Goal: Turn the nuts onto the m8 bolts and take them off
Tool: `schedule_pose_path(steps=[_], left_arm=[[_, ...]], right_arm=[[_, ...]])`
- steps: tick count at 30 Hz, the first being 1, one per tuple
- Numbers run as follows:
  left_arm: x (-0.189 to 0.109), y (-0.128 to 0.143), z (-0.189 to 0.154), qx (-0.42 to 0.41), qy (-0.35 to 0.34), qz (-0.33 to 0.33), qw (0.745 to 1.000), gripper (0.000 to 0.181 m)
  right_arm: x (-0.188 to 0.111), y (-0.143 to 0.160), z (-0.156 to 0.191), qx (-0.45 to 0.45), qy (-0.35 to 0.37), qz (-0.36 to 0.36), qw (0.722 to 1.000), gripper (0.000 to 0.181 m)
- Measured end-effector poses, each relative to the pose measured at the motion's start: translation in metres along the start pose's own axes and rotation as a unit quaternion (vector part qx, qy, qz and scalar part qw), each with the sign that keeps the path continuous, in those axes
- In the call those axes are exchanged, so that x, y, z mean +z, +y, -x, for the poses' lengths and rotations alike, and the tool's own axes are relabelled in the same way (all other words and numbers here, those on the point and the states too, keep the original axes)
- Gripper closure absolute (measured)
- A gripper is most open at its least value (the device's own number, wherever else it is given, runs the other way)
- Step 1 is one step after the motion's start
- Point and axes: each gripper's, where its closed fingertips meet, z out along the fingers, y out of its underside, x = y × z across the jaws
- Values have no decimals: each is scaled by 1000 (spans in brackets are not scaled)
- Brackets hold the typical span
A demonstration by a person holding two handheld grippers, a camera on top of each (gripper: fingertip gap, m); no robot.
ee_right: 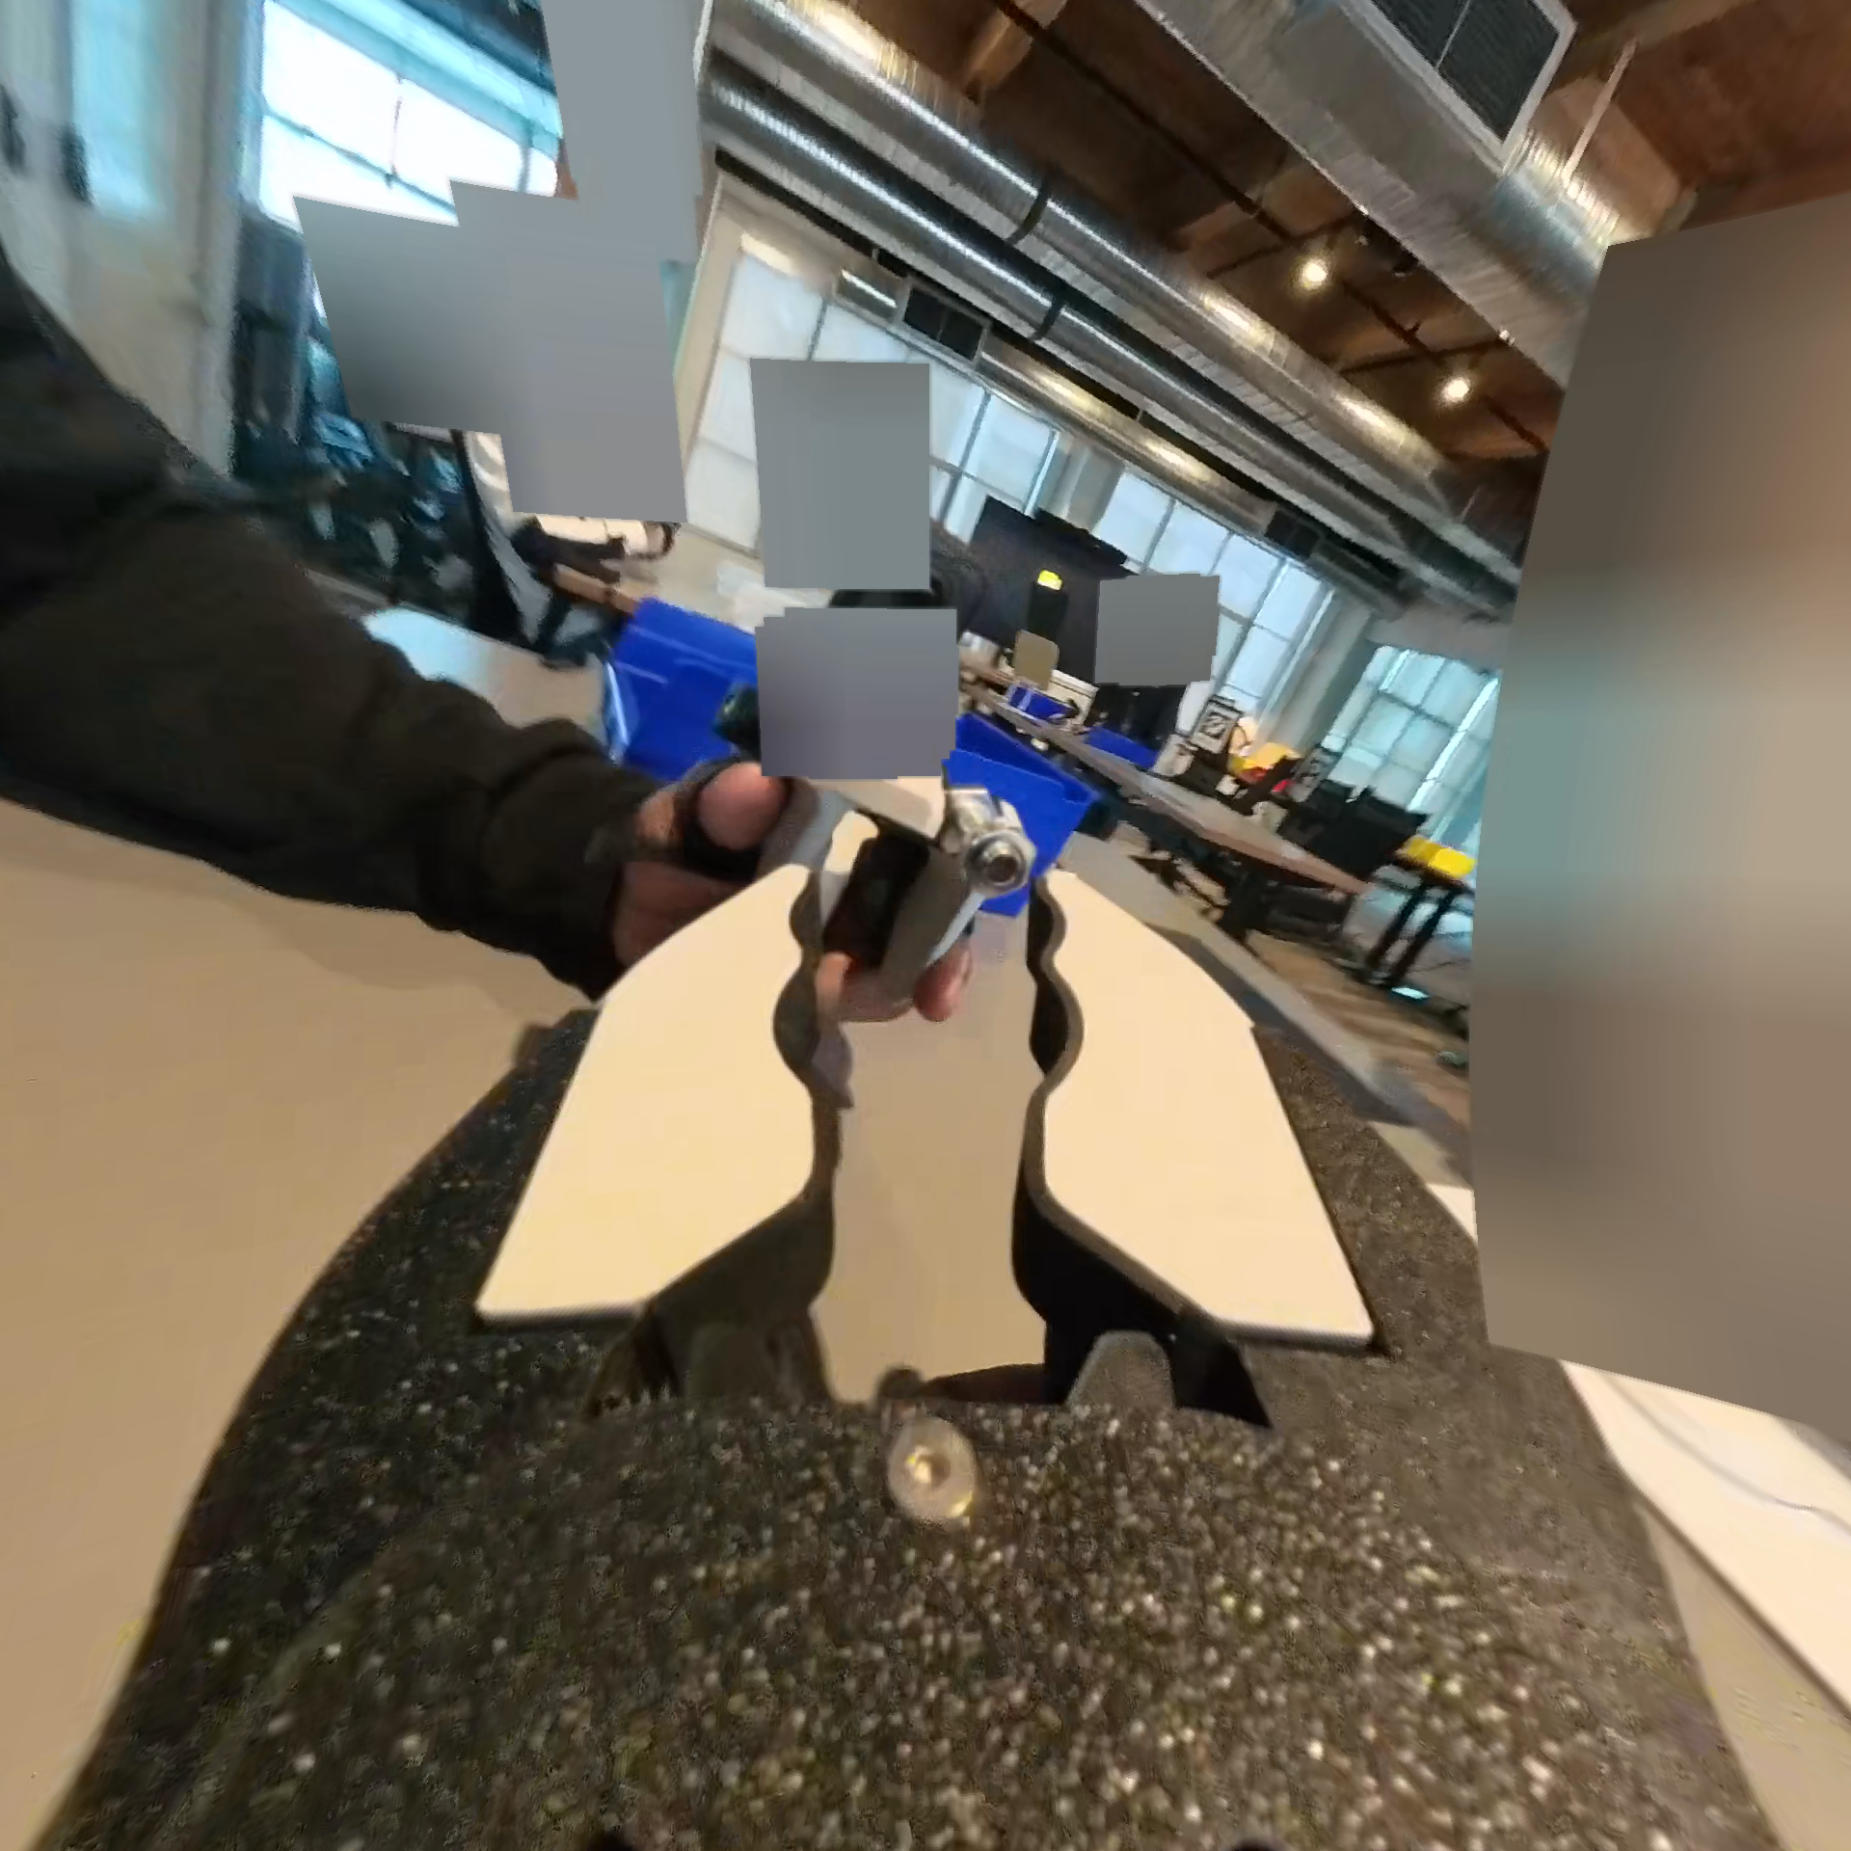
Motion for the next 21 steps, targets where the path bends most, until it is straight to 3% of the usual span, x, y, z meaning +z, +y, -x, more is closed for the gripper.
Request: schedule_pose_path(steps=[7,21], left_arm=[[2,1,-1,80,-28,4,996,167],[1,-2,2,96,-41,-3,994,167]], right_arm=[[-6,-5,-21,190,-3,-40,981,150],[0,-4,-18,348,-32,-53,935,154]])
